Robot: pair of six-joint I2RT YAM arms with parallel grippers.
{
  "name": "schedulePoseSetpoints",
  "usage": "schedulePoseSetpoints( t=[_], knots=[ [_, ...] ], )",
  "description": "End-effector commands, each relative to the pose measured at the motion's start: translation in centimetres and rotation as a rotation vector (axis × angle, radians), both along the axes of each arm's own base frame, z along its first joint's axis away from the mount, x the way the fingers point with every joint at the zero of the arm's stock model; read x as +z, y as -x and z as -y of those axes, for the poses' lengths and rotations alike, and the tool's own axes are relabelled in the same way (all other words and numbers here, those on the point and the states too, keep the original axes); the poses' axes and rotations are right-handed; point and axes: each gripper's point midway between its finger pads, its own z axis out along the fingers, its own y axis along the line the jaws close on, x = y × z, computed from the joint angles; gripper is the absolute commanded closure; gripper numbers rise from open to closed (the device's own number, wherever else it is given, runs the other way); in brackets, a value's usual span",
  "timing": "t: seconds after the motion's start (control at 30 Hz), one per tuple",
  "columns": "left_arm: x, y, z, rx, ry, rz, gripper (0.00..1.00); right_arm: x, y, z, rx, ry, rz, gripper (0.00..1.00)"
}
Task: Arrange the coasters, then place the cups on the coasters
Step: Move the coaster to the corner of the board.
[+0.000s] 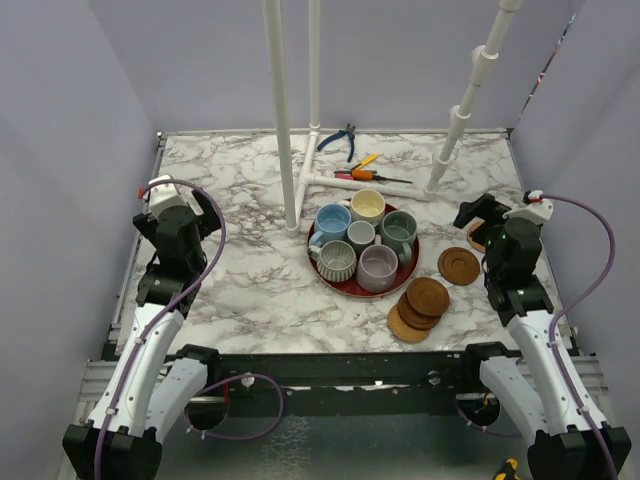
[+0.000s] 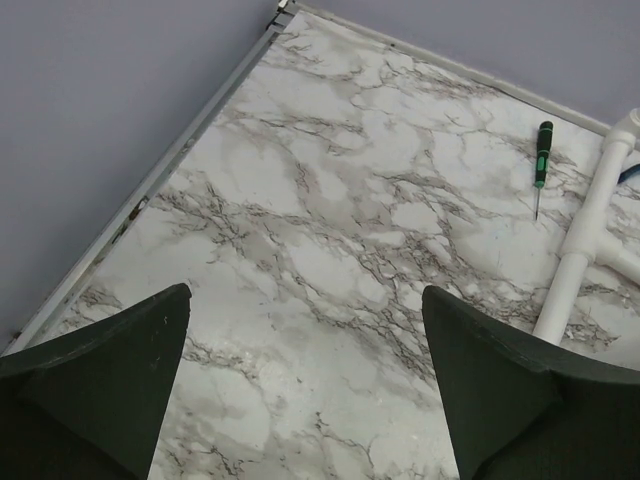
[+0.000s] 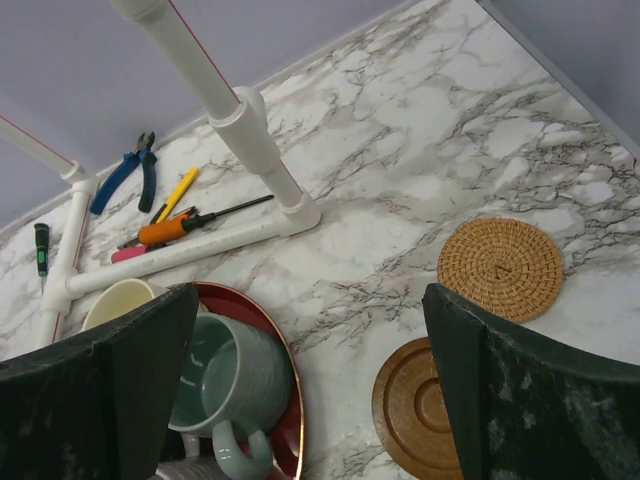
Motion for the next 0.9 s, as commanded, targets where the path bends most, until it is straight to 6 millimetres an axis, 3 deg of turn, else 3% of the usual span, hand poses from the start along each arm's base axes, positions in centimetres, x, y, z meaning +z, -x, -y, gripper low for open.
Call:
schedulePoseSetpoints(
  t=[0.0, 0.17, 0.37, 0.6, 0.73, 0.87],
  knots=[
    [0.5, 0.1, -0.7, 0.056, 0.023, -0.002, 0.01, 1.1, 0.2, -0.7, 0.037, -0.030, 0.005, 0.00],
    [0.1, 0.2, -0.7, 0.058, 0.025, -0.009, 0.01, 0.5, 0.1, -2.3, 0.123, -0.054, -0.030, 0.00],
    [-1.1, 0.1, 1.4, -0.090, 0.012, -0.045, 0.01, -0.8, 0.4, -5.4, 0.271, -0.143, -0.094, 0.07],
    [-2.8, -1.1, 4.0, -0.237, 0.023, -0.116, 0.01, -5.5, 2.7, -8.2, 0.370, -0.218, -0.320, 0.10],
    [-3.7, -1.5, 5.1, -0.299, 0.034, -0.146, 0.01, -7.7, 4.9, -9.2, 0.399, -0.240, -0.455, 0.09],
    [-4.0, -1.5, 5.4, -0.314, 0.043, -0.154, 0.01, -11.1, 7.7, -10.1, 0.428, -0.271, -0.642, 0.08]
  ],
)
